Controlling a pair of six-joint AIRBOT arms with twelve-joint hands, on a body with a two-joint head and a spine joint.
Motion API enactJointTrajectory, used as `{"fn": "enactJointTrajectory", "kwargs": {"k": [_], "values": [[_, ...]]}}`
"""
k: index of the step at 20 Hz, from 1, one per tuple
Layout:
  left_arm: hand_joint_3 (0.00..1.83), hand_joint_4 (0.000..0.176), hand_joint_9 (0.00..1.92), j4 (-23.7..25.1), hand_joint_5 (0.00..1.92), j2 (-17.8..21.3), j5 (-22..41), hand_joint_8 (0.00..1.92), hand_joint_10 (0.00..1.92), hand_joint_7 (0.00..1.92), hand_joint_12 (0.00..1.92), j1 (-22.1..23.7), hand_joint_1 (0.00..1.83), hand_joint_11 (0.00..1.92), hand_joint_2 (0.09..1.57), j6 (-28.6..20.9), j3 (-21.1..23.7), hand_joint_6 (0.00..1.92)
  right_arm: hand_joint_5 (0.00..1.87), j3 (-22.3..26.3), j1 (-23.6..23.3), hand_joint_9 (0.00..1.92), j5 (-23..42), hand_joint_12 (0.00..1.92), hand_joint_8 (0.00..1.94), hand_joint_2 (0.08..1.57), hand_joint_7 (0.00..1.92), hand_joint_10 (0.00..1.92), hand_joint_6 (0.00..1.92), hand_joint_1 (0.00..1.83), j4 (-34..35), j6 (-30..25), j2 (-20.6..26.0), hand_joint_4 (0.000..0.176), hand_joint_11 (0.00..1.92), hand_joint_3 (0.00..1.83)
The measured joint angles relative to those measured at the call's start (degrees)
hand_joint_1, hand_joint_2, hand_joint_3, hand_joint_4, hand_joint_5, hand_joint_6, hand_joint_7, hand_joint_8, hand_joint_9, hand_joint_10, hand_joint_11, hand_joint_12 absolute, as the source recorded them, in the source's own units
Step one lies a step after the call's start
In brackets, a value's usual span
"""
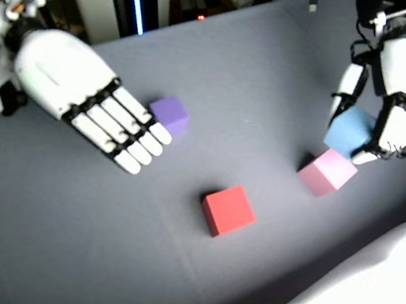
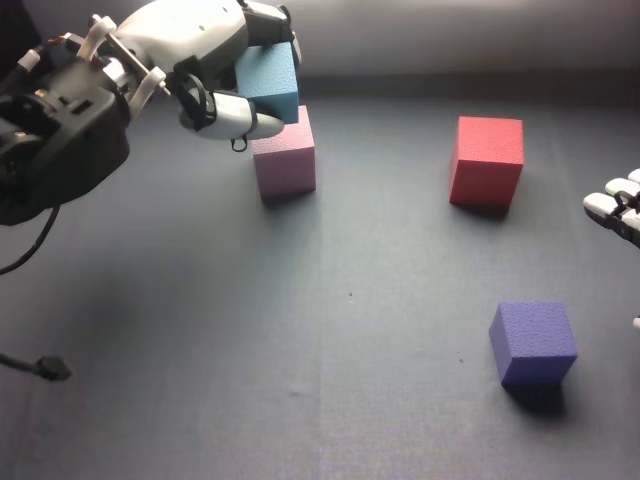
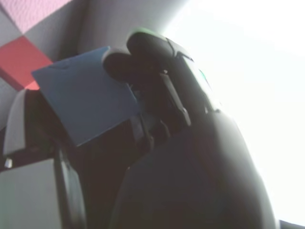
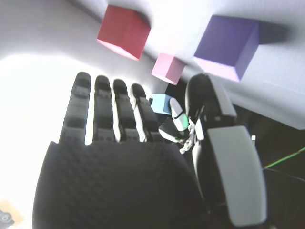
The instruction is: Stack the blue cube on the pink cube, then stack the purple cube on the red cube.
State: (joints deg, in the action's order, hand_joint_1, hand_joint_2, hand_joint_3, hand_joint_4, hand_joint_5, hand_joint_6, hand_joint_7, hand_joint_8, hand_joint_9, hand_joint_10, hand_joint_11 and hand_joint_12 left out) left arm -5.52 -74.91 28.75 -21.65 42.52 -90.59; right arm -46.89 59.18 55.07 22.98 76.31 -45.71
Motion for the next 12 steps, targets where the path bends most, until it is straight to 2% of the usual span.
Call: {"fn": "enactJointTrajectory", "kwargs": {"k": [2, 3, 6, 7, 8, 9, 10, 11, 12], "values": [[0.00, 0.000, 0.75, -0.79, 0.72, -0.96, -1.51, 1.40, 1.55, 0.70, 1.75, 0.07, 1.34, 0.60, 1.23, 0.22, -1.05, 1.28, 0.00, -0.26, 0.00, 0.00, -0.17, 0.00, 0.00, 1.38, 0.00, 0.00, 0.00, 0.54, 0.11, -0.02, -0.37, 0.000, 0.00, 0.00], [0.00, 0.000, 0.68, -1.05, 0.72, -1.31, -2.43, 1.47, 1.46, 0.73, 1.78, 0.11, 1.19, 0.57, 1.25, 0.44, -1.44, 1.30, 0.00, -0.26, 0.00, 0.00, -0.26, 0.00, 0.00, 1.38, 0.00, 0.00, 0.00, 0.54, -0.07, -0.02, -0.37, 0.000, 0.00, 0.00], [0.00, 0.005, 0.62, -1.36, 0.76, -2.16, -4.09, 1.47, 1.36, 0.71, 1.76, 0.11, 1.15, 0.50, 1.25, 0.52, -2.23, 1.30, 0.00, -0.26, 0.00, 0.00, -0.26, 0.00, 0.00, 1.38, 0.00, 0.00, 0.00, 0.55, -0.02, -0.04, -0.37, 0.000, 0.00, 0.00], [0.00, 0.000, 0.65, -1.64, 0.76, -2.47, -4.17, 1.48, 1.39, 0.73, 1.76, 0.11, 1.15, 0.54, 1.24, 0.52, -2.47, 1.26, 0.00, -0.26, 0.00, 0.00, -0.22, 0.00, 0.00, 1.39, 0.00, 0.00, 0.00, 0.55, -0.07, -0.22, -0.37, 0.000, 0.00, 0.00], [0.00, 0.000, 0.72, -1.64, 0.77, -2.86, -4.31, 1.52, 1.53, 0.79, 1.84, 0.11, 1.20, 0.68, 1.23, 0.55, -3.02, 1.15, 0.00, -0.26, 0.00, 0.00, -0.24, 0.00, 0.00, 1.38, 0.00, 0.00, 0.00, 0.57, -0.07, -0.28, -0.37, 0.000, 0.00, 0.00], [0.00, 0.000, 0.67, -1.97, 0.77, -3.13, -4.57, 1.54, 1.56, 0.78, 1.88, 0.09, 1.20, 0.62, 1.23, 0.55, -3.30, 1.14, 0.00, -0.26, 0.00, 0.00, -0.22, 0.00, 0.00, 1.38, 0.00, 0.00, 0.00, 0.58, -0.11, -0.42, -0.37, 0.000, 0.00, 0.00], [0.00, 0.000, 0.69, -2.10, 0.69, -3.50, -5.14, 1.52, 1.57, 0.80, 1.88, 0.00, 1.19, 0.64, 1.25, 0.52, -3.80, 1.24, 0.00, -0.26, 0.00, 0.00, -0.24, 0.00, 0.00, 1.38, 0.00, 0.00, 0.00, 0.59, -0.07, -0.42, -0.37, 0.000, 0.00, 0.00], [0.00, 0.000, 0.64, -2.54, 0.62, -3.82, -5.62, 1.47, 1.44, 0.79, 1.82, -0.11, 1.17, 0.54, 1.26, 0.57, -4.11, 1.37, 0.00, -0.26, 0.00, 0.00, -0.22, 0.00, 0.00, 1.38, 0.00, 0.00, 0.00, 0.61, -0.09, -0.44, -0.37, 0.000, 0.00, 0.00], [0.00, 0.000, 0.45, -2.54, 0.32, -4.28, -6.03, 0.98, 1.20, 0.46, 1.72, -0.37, 1.06, 0.38, 1.22, 0.55, -4.52, 1.02, 0.00, -0.26, 0.00, 0.00, -0.22, 0.00, 0.00, 1.38, 0.00, 0.00, 0.00, 0.62, -0.07, -0.52, -0.37, 0.000, 0.00, 0.00]]}}
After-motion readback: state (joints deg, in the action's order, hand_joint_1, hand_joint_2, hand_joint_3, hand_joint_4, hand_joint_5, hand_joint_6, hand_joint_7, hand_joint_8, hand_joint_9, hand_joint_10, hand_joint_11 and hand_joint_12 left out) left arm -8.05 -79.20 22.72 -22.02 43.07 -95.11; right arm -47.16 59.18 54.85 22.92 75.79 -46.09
